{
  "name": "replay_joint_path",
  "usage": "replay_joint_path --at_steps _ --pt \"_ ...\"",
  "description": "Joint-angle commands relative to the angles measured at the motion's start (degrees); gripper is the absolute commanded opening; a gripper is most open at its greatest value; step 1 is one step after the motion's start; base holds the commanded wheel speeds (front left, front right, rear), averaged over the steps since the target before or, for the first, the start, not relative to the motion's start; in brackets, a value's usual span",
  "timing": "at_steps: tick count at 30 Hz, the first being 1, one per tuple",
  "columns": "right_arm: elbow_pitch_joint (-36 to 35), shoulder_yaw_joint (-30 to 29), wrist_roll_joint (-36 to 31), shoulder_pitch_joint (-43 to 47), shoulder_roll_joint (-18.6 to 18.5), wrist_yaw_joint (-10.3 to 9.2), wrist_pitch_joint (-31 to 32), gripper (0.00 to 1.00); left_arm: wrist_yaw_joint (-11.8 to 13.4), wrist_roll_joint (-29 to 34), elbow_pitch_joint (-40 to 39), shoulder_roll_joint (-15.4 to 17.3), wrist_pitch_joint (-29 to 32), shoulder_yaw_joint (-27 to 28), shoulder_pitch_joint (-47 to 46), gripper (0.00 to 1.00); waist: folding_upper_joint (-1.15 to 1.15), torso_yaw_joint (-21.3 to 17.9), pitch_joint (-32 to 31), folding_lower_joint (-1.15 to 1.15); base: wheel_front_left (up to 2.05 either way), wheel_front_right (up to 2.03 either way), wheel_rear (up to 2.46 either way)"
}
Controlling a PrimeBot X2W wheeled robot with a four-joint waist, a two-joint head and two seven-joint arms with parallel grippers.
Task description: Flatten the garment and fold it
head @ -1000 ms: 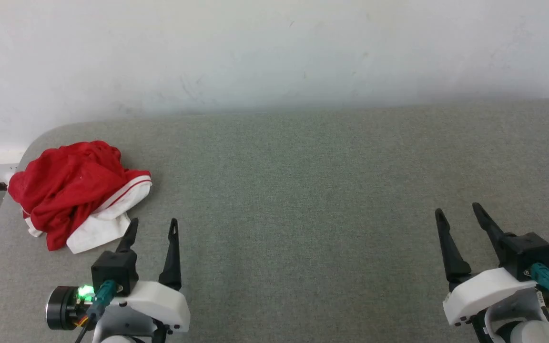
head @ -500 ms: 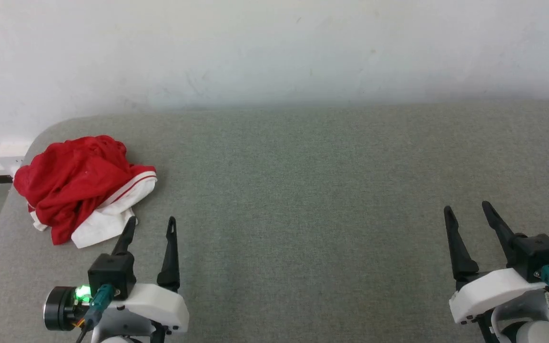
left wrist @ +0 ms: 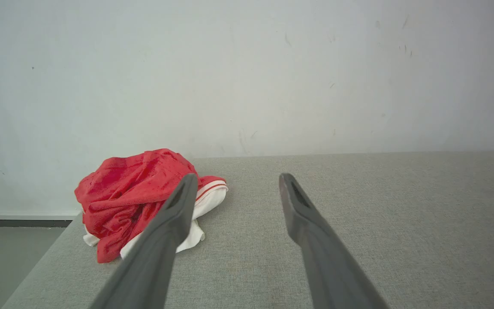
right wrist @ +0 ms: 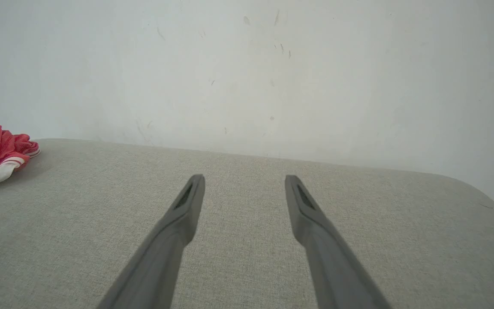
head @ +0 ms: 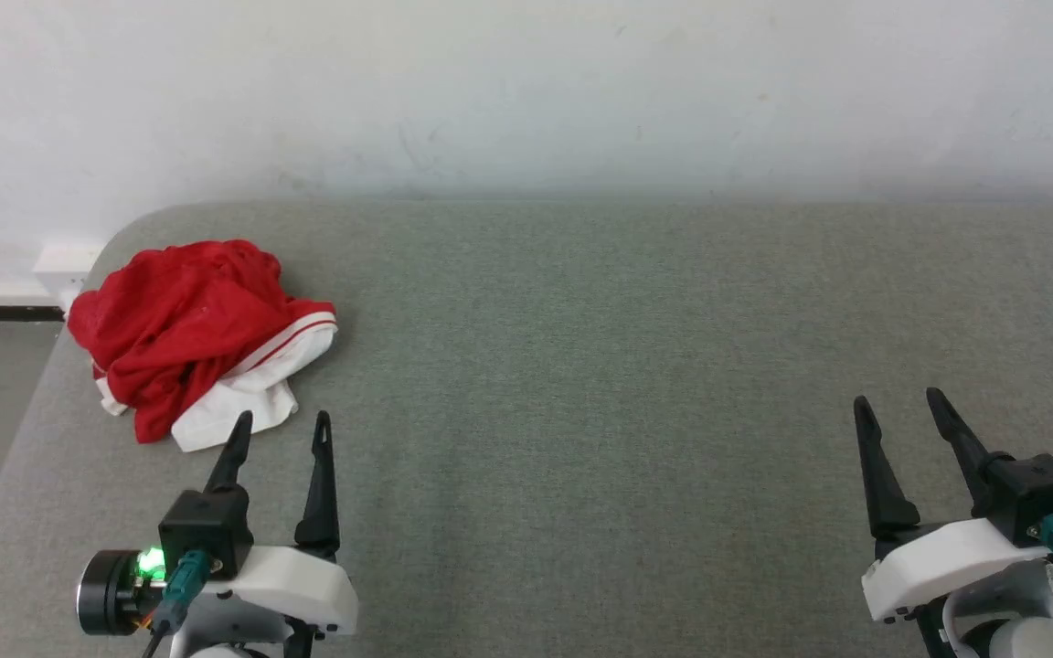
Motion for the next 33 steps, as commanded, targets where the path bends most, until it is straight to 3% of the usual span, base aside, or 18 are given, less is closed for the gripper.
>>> replay_joint_path --at_steps 1,33 --pt "0.3 -0.3 0.3 -0.5 0.1 -0.02 -0.6 1.0 0.4 -0.6 -0.4 0.1 -0.6 0.3 0.9 1.0 0.0 0.9 0.0 -0.01 0.0 0.0 0.0" --pt "4.1 1.1 1.3 0.7 0.1 -0.03 -4.4 1.0 0.5 -1.1 -0.3 0.0 -4.5 1.3 3.9 1.0 0.0 12.3 -2.1 -0.01 0.0 0.0 0.0"
